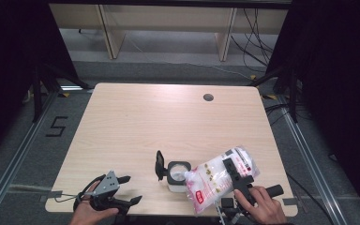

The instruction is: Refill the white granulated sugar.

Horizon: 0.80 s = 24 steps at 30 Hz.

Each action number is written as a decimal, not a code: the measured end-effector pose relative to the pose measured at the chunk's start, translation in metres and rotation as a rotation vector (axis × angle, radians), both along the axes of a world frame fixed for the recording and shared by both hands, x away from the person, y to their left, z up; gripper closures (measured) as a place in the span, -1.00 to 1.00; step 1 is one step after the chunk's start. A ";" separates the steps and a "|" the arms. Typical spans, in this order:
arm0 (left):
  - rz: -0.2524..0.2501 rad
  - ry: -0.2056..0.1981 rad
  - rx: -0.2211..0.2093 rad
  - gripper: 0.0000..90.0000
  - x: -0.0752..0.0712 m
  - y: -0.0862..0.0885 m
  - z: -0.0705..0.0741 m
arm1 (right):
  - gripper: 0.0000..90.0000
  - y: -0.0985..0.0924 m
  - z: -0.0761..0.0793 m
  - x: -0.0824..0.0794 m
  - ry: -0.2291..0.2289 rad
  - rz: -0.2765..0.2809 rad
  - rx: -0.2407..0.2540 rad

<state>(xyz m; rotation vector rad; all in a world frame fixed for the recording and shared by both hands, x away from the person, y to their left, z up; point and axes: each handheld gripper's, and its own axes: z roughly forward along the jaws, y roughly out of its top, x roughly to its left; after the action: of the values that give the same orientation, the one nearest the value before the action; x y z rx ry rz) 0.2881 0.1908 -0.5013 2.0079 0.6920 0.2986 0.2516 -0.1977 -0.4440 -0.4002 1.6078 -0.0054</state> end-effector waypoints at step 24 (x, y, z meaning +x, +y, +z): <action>0.005 0.007 0.019 -0.58 -0.002 0.001 0.001 | 0.03 -0.001 -0.006 0.003 0.028 -0.009 0.001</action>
<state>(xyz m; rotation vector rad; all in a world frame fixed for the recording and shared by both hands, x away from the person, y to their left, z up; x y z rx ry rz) 0.2859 0.1917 -0.5004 2.0264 0.7006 0.3026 0.2548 -0.1985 -0.4499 -0.3942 1.6372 -0.0060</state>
